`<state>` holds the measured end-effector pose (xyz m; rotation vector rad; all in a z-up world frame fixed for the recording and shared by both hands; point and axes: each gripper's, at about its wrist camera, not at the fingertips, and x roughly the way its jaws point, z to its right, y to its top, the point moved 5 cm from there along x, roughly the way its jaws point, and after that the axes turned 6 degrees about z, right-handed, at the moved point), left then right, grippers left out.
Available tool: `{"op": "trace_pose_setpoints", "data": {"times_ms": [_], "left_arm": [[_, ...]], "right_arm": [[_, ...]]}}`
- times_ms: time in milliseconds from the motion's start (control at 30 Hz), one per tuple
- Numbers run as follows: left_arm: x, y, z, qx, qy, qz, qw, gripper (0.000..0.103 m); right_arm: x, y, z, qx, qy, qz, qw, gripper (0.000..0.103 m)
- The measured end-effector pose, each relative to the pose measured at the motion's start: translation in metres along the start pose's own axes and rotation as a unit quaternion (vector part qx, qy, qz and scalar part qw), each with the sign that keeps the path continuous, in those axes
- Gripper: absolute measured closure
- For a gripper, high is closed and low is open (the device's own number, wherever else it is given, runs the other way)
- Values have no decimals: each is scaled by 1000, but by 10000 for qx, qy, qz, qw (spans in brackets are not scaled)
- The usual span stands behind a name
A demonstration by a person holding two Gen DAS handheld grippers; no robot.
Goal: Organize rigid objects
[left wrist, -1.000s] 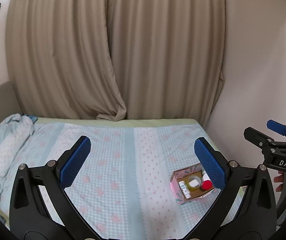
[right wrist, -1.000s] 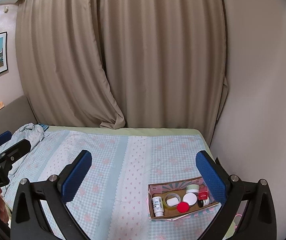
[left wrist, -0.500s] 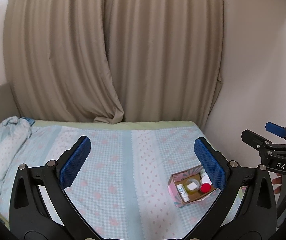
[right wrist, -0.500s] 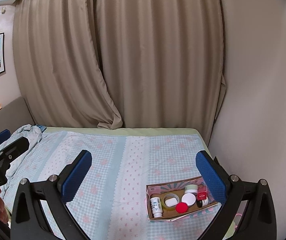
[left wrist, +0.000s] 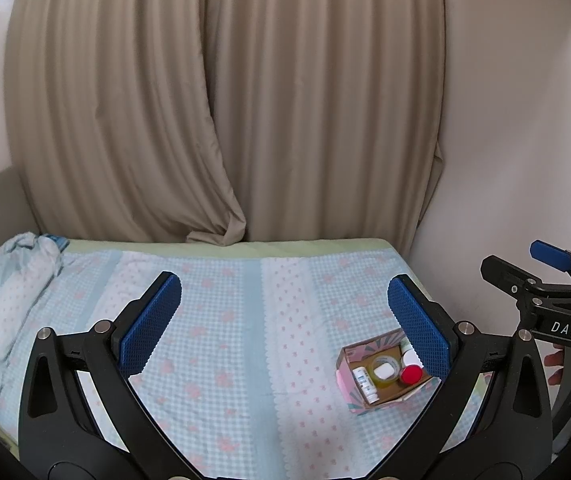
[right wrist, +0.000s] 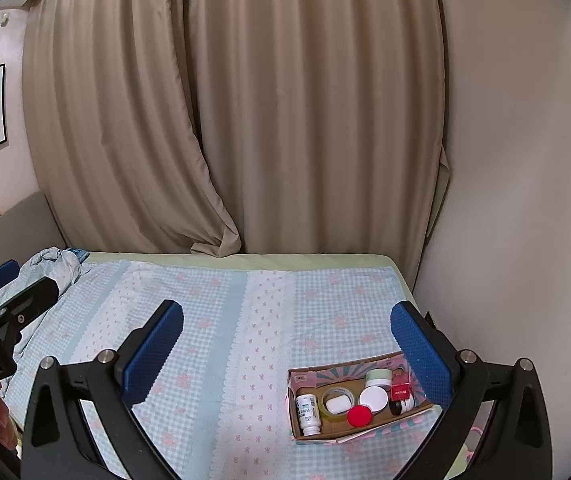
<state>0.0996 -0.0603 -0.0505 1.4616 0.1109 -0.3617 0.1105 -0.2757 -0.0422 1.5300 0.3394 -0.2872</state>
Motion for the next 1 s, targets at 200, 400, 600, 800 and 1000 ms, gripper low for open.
{"op": "trace_pose_setpoints", "data": {"times_ms": [200, 400, 600, 800, 1000], "left_arm": [[1, 0, -1, -44, -23, -8, 10000, 0], [0, 0, -3, -62, -51, 6, 10000, 0], [1, 1, 1, 64, 31, 50, 10000, 0], [-1, 1, -2, 42, 240, 226, 9994, 0], [-1, 1, 0, 128, 261, 359, 9989, 0]], "right_arm": [[0, -1, 1, 1, -18, -9, 10000, 0], [-1, -1, 0, -13, -39, -11, 10000, 0], [-2, -3, 0, -27, -50, -23, 10000, 0], [-2, -3, 0, -26, -54, -21, 10000, 0], [-2, -3, 0, -25, -47, -58, 10000, 0]]}}
